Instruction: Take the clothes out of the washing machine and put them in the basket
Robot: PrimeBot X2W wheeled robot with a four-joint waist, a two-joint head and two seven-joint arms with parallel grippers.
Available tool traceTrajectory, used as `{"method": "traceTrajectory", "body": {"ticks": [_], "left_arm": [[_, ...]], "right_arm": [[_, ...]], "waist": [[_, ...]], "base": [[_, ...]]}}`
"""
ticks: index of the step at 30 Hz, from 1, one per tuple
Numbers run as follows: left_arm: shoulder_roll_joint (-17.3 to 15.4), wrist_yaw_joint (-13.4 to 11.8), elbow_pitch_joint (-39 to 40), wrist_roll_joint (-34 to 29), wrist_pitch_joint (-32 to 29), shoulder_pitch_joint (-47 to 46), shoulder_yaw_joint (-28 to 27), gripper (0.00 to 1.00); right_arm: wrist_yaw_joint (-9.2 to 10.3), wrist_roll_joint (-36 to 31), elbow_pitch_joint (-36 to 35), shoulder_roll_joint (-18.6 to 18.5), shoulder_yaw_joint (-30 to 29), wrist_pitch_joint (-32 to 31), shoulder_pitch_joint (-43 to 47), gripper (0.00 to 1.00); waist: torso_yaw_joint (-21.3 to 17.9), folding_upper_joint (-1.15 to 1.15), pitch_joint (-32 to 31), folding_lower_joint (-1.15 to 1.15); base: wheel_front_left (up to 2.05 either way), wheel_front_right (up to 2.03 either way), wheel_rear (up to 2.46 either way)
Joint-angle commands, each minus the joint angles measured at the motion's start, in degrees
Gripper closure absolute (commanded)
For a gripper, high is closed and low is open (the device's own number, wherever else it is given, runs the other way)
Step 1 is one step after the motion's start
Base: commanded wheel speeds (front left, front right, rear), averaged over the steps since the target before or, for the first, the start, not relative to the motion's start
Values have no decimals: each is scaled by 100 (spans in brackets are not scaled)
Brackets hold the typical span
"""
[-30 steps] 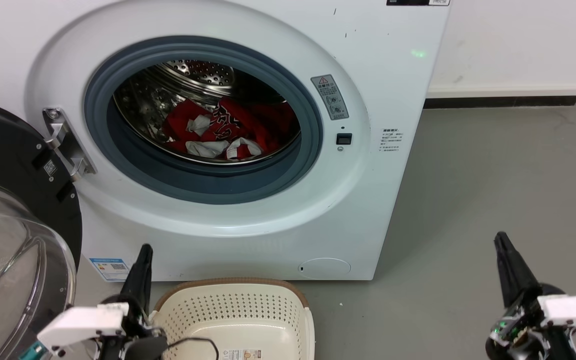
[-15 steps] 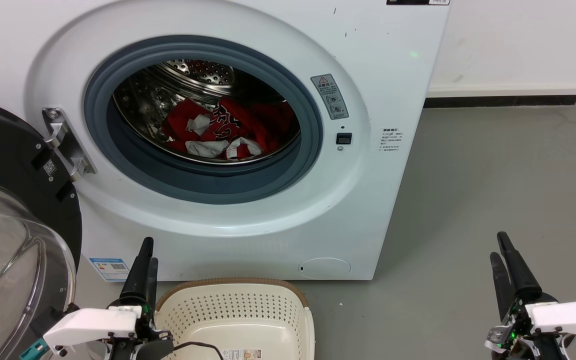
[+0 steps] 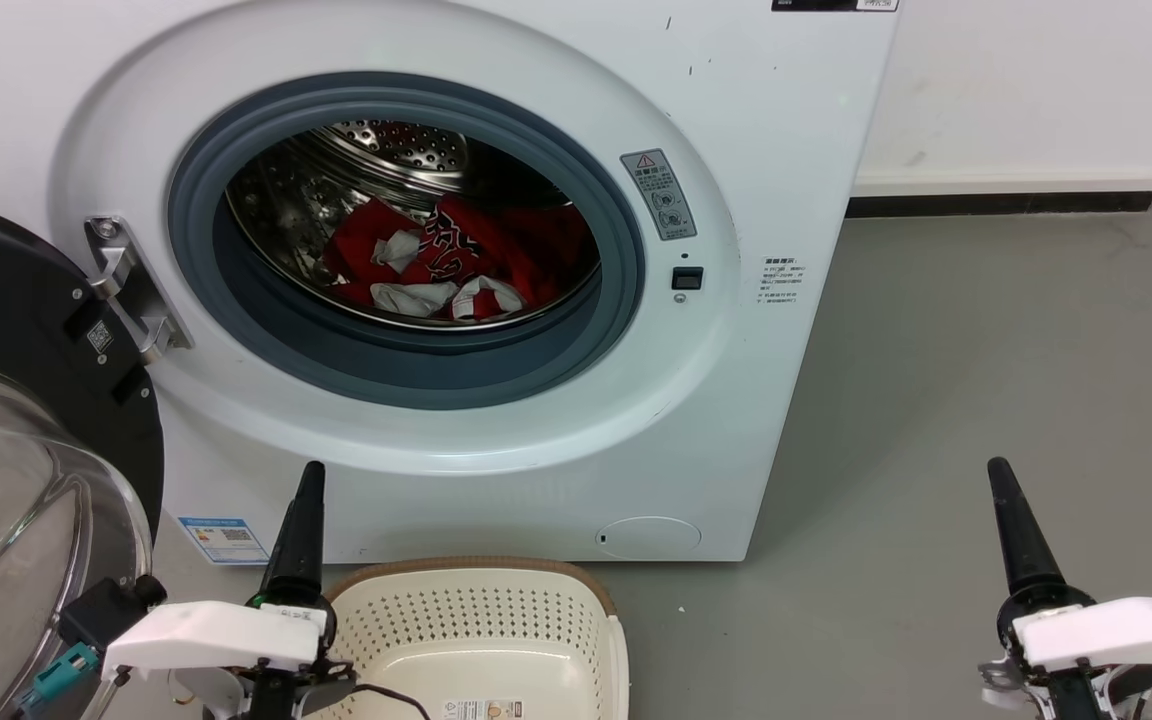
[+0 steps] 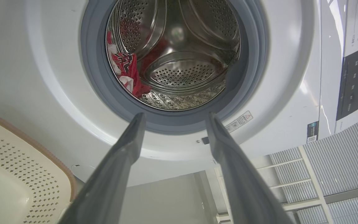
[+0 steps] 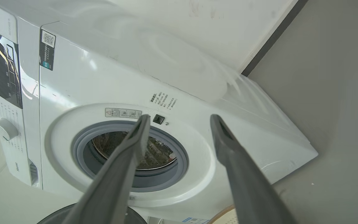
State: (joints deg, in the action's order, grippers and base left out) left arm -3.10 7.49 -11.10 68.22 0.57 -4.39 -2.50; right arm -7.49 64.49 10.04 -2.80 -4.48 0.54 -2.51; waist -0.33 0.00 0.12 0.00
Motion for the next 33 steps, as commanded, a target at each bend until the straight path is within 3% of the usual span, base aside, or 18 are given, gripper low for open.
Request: {"method": "traceTrajectory", "body": {"ticks": [1,11,33], "left_arm": [[-44,1,116,-271,61,-97,22,0],[-89,1,105,-1455,275,-104,167,0],[-179,-40,64,-3354,674,-127,310,0]], "right_arm": [[0,-317,-131,-14,26,62,-39,0],[0,-1611,-186,-14,110,275,72,0],[0,-3507,-416,-14,201,475,197,0]], "waist": [[0,0,-4,0],[-13,0,-35,0],[-89,0,-68,0]], "base": [[0,0,0],[0,0,0],[0,0,0]]}}
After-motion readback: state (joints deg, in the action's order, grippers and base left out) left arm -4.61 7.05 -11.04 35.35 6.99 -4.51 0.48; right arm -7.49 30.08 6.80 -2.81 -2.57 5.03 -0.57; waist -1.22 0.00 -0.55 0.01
